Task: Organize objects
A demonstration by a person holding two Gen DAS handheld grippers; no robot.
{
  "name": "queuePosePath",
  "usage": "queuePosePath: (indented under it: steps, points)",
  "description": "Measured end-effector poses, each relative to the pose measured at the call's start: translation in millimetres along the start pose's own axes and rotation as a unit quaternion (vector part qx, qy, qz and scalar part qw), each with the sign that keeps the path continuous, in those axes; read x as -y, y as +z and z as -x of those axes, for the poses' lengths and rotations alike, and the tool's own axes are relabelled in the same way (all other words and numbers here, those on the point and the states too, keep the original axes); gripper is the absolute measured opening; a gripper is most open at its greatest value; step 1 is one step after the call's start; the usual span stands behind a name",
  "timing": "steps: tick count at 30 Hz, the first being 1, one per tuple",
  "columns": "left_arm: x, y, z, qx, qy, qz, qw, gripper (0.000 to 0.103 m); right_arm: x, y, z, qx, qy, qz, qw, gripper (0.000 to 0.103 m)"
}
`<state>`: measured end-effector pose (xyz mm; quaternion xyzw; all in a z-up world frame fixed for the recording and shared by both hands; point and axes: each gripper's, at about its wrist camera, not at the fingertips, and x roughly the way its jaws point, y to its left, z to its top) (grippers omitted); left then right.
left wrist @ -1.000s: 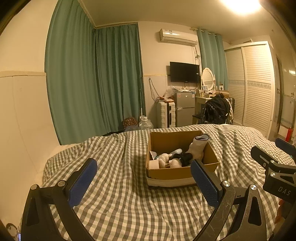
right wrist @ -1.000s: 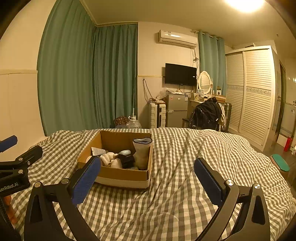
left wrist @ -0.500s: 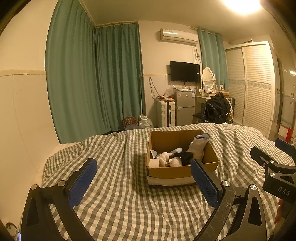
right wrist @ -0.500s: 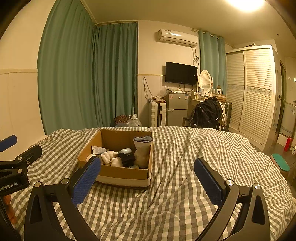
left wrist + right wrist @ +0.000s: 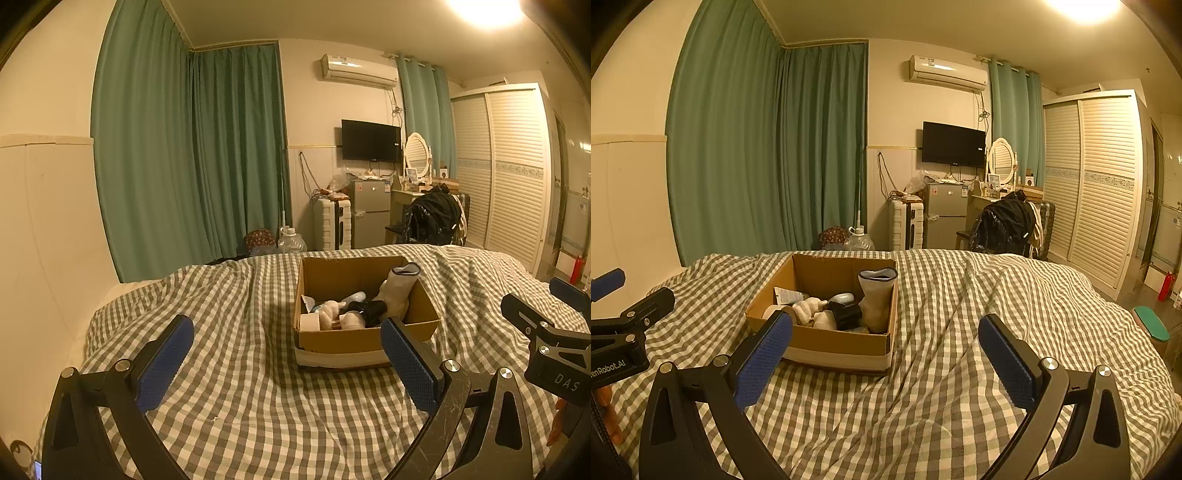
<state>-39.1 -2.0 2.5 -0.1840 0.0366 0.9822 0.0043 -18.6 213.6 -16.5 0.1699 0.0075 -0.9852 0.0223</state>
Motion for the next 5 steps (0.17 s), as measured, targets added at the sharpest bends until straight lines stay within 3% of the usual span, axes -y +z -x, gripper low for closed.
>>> queuePosePath:
  steps: [5]
  points:
    - [-0.3, -0.7, -0.1, -0.001, 0.008, 0.001, 1.0000, 0.103, 0.1, -0.5, -0.1, -0.001, 0.000, 0.001, 1.000, 0.101]
